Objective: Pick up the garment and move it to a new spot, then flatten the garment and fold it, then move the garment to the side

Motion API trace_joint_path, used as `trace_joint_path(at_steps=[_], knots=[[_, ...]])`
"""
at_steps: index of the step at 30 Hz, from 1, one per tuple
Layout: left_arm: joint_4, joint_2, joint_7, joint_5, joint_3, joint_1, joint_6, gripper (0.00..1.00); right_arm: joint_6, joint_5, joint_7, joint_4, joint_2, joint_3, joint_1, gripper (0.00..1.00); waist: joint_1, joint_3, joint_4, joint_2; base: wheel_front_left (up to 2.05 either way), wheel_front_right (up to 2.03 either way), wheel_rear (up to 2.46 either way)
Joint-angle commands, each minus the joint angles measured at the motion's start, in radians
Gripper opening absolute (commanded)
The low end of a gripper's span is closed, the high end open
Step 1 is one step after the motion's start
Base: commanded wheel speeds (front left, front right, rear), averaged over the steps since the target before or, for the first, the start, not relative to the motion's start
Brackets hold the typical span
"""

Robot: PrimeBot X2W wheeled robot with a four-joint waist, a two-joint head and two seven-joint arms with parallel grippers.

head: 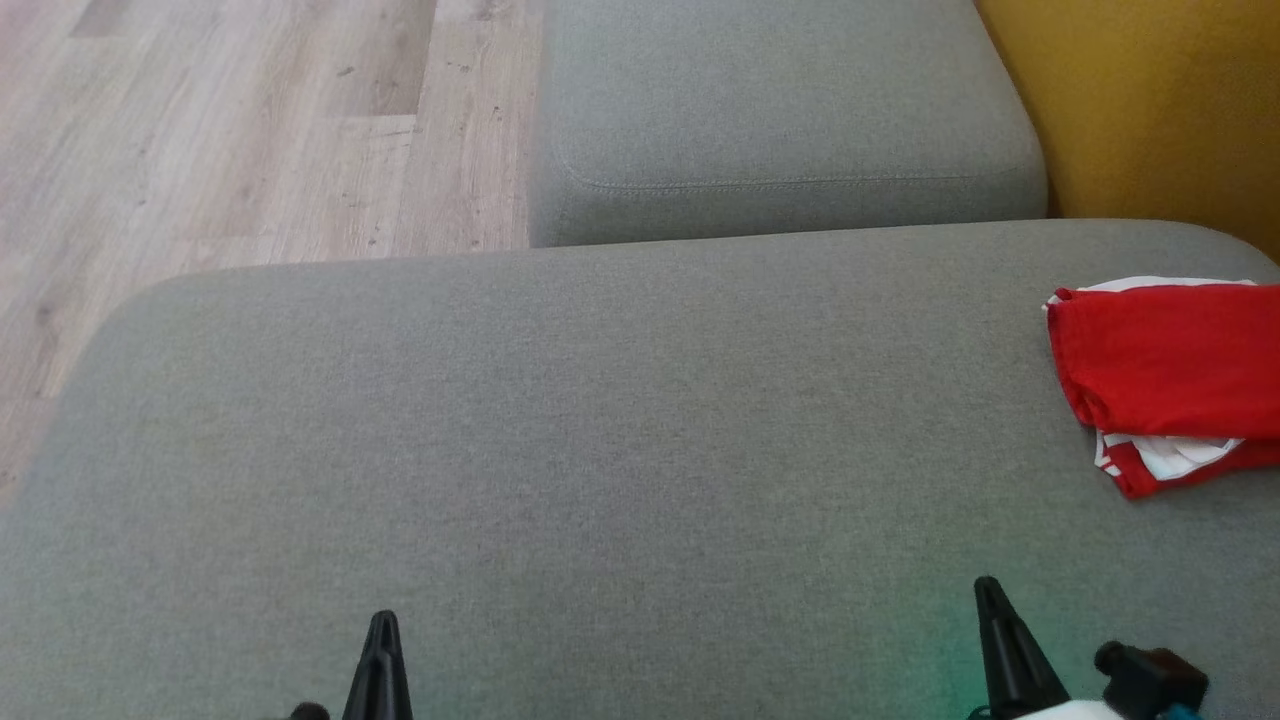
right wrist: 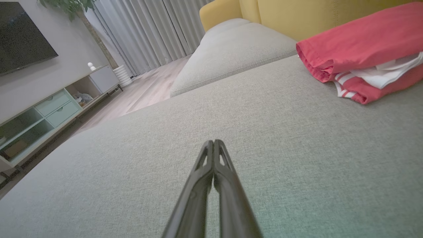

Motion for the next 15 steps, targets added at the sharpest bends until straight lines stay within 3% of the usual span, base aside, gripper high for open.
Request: trace_joint_path(at_steps=[1,15], knots=[[-0.027,0.01,0.001,-0.023,0.019,-0.046,-0.006,0.0,0.0,0.025,0.002,-0.035,-0.013,-0.004,-0.059,0.0,0.0,0.001,0.0,0.0,0.0,0.0,0.0],[-0.013,0.016,0.034,-0.199,0.05,-0.085,-0.038,0.0,0.0,0.198,0.036,-0.039,-0.019,-0.023,-0.09,0.0,0.0,0.014,-0.004,0.0,0.0,0.0,0.0]])
